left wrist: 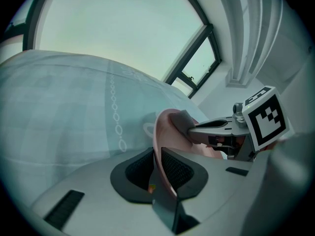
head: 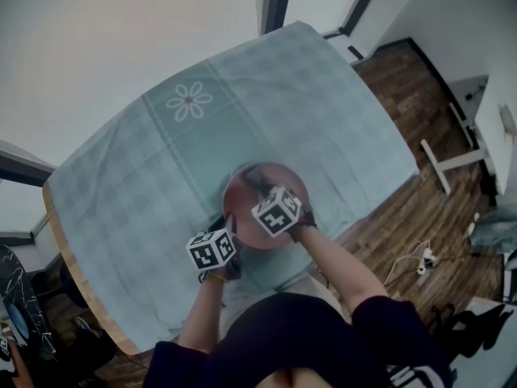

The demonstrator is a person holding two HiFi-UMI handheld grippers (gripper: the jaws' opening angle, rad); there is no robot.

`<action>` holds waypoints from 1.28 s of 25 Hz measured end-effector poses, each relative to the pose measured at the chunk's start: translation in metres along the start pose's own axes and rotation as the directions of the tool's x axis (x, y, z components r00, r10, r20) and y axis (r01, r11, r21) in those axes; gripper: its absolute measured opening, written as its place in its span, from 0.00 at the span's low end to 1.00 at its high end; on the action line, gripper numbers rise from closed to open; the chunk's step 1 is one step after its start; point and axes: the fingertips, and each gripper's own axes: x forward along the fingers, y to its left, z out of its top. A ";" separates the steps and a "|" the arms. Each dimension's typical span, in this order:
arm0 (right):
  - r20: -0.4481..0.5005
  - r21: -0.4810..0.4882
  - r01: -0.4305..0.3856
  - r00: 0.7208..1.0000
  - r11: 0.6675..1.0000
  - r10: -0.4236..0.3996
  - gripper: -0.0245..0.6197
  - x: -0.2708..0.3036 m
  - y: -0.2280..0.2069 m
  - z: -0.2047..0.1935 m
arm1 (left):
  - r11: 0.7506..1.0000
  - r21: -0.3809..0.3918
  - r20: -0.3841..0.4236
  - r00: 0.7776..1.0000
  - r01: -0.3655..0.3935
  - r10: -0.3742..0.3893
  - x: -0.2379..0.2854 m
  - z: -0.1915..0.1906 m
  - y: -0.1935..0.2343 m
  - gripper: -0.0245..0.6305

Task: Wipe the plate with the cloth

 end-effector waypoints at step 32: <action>-0.033 -0.113 -0.141 0.990 0.984 0.138 0.09 -0.014 0.087 -0.024 | 1.000 -0.021 0.022 1.000 0.018 -0.018 -0.006 0.002 -0.001 0.13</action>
